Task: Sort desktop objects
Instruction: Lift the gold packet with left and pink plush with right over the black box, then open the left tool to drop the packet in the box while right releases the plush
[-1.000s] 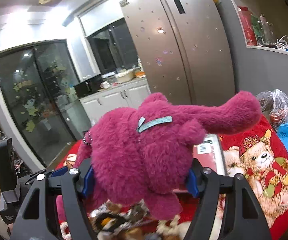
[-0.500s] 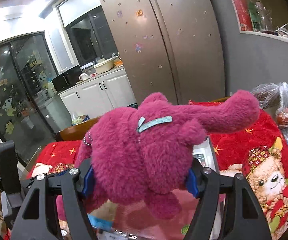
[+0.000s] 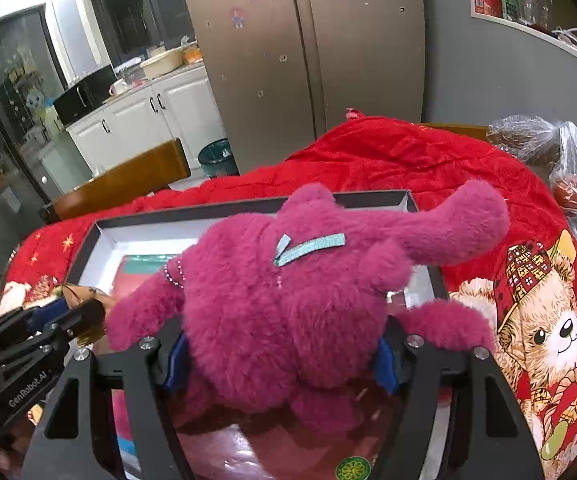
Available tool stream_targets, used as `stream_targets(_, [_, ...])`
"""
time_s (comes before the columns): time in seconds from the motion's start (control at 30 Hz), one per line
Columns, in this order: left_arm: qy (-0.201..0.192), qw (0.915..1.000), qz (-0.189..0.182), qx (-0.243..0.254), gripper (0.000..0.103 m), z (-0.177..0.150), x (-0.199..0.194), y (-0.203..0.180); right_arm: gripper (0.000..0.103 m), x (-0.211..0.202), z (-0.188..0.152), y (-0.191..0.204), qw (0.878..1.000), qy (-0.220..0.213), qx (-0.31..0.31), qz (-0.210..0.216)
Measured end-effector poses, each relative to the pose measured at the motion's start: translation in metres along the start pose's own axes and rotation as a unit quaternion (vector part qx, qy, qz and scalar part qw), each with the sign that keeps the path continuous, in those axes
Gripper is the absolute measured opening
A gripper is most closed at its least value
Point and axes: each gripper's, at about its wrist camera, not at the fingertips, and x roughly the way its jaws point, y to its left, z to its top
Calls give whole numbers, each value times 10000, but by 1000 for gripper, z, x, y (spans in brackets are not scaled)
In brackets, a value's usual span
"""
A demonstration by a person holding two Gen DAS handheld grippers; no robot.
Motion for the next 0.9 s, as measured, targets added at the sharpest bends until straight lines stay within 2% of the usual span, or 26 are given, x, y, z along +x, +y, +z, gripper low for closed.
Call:
stream_targets(0.27, [106,9996,-202,164,27,0,3,-6,72,5,-12,4,9999,100,-36,16])
stream_targets(0.63, [209,9995,-119,208,30,0,7,-6,73,4,-14,0,9999,99,72,120])
stream_targets(0.67, [207,9995,-123,188,35,0,6,-5,73,5,-14,0,9999,104,75,98])
stream_targets(0.7, [212,9996,-92,172,46,0,6,-5,75,5,-14,1,9999,106,69,93])
stream_targets(0.77, [221,9997,-47,106,63,1,5,-4,77,5,-14,2,9999,112,40,75])
stream_targets(0.9, [65,9985,-512,-192,71,2,-2,4,84,1,-13,8,9998,81,-74,150])
